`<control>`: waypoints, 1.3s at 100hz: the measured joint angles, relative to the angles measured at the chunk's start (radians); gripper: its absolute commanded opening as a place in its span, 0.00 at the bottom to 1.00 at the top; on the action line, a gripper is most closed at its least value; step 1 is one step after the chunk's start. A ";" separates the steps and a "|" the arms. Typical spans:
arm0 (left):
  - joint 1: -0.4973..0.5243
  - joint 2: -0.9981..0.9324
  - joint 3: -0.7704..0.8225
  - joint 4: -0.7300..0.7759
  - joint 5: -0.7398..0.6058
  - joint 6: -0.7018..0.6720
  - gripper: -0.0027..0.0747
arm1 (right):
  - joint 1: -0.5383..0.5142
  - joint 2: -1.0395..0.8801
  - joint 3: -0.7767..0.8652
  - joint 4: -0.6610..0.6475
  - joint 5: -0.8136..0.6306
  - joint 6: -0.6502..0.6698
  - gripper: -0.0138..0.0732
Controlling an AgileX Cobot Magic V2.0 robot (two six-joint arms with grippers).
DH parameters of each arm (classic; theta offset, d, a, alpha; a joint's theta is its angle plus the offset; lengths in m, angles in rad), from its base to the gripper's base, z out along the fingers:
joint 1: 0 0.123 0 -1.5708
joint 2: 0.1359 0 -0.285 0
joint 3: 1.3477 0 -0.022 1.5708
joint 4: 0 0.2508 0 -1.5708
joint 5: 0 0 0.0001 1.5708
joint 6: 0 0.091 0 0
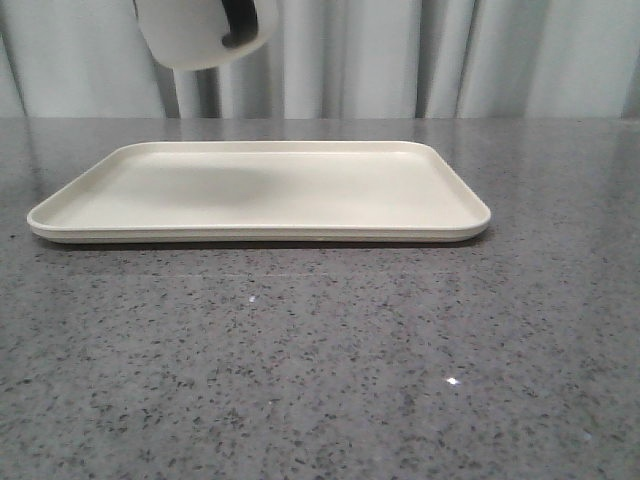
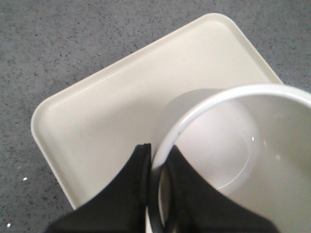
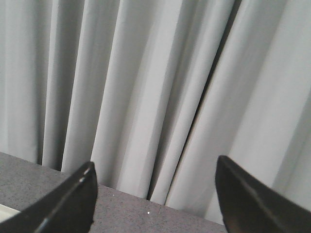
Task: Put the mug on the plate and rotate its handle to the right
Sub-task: 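Carry the mug over the cream tray with the left gripper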
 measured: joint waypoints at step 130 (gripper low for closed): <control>-0.039 0.217 0.000 -0.009 -0.030 0.000 0.01 | 0.000 0.000 0.000 0.000 0.000 0.000 0.75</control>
